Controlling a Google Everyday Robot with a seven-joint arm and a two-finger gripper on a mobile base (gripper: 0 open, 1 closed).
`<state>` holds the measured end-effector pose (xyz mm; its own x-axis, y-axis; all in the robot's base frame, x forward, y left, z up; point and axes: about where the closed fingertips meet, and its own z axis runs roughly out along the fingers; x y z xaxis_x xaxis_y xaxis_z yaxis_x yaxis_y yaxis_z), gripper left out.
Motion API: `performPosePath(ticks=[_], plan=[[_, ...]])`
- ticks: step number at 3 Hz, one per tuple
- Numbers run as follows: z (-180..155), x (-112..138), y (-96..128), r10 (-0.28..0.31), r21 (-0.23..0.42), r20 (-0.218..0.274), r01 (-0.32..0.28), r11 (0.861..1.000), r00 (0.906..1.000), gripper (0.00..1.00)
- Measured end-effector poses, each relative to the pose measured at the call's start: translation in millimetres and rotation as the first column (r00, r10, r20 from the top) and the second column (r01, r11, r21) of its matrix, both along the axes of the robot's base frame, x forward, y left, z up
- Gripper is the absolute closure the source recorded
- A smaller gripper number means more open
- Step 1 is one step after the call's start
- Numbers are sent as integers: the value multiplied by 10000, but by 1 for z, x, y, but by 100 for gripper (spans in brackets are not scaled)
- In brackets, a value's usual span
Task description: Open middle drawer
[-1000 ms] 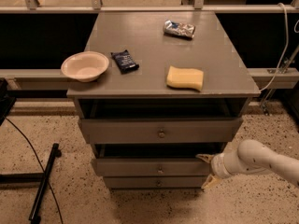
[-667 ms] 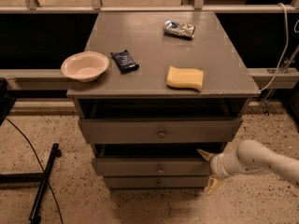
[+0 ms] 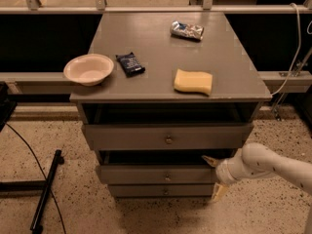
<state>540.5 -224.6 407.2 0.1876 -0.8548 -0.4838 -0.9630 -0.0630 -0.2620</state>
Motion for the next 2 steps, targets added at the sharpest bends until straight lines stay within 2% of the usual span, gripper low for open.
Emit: performPosePath(ticks=[1, 2], plan=[[-7, 5, 8, 110, -140, -262, -114, 9998, 9996, 0], [-8, 5, 12, 137, -123, -335, -141, 9998, 9993, 18]])
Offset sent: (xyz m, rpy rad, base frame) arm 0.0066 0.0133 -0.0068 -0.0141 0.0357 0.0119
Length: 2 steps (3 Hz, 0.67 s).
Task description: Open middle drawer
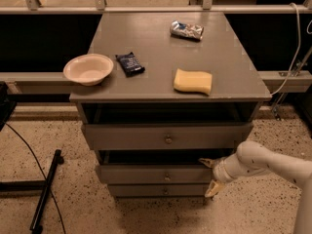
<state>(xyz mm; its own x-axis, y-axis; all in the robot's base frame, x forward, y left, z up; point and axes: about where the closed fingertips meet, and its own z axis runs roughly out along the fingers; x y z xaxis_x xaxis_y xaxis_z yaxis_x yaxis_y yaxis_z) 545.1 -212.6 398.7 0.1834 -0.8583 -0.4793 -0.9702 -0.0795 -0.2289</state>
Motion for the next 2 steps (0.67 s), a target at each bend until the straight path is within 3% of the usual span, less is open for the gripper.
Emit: performPosePath(ticks=[1, 2], plan=[[4, -11, 1, 39, -24, -67, -39, 10000, 10000, 26], [13, -32, -2, 106, -167, -223, -109, 9998, 9997, 25]])
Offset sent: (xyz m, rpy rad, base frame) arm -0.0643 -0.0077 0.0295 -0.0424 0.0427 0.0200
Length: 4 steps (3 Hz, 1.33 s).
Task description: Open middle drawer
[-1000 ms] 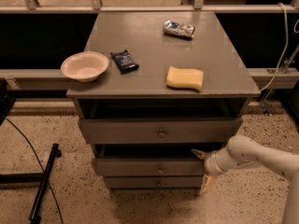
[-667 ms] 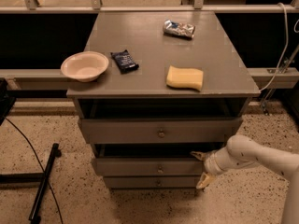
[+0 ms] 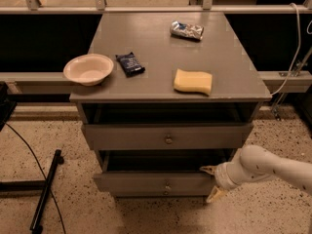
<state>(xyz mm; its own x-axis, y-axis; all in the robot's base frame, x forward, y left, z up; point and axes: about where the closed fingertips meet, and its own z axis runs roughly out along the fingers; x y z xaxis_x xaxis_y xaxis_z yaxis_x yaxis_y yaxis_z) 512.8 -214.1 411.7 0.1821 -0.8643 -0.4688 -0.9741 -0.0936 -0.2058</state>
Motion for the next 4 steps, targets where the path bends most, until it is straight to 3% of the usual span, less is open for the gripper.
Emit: performPosePath(ticks=[2, 3, 4], plan=[[25, -51, -13, 133, 41, -624, -130, 9999, 9980, 22], [32, -62, -18, 26, 142, -705, -16, 9999, 9975, 22], [43, -49, -17, -98, 212, -105, 100, 9997, 9999, 22]])
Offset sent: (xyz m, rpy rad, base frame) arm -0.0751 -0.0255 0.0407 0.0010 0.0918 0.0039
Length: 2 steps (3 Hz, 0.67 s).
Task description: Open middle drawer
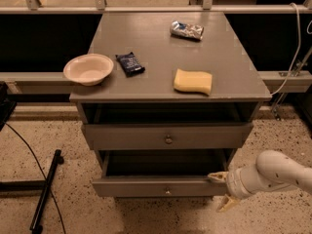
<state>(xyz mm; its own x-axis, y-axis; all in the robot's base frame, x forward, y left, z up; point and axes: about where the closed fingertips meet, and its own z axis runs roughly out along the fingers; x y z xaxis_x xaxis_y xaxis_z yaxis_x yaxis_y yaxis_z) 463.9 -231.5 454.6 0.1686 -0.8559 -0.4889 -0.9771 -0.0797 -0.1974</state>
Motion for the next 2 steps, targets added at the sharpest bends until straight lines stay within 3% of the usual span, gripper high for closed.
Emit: performPosePath(ticks=[1, 2], plan=[[8, 30, 3, -98, -92, 748, 105, 9999, 9971, 22], [5, 61, 7, -267, -280, 1188, 302, 9992, 9926, 25]])
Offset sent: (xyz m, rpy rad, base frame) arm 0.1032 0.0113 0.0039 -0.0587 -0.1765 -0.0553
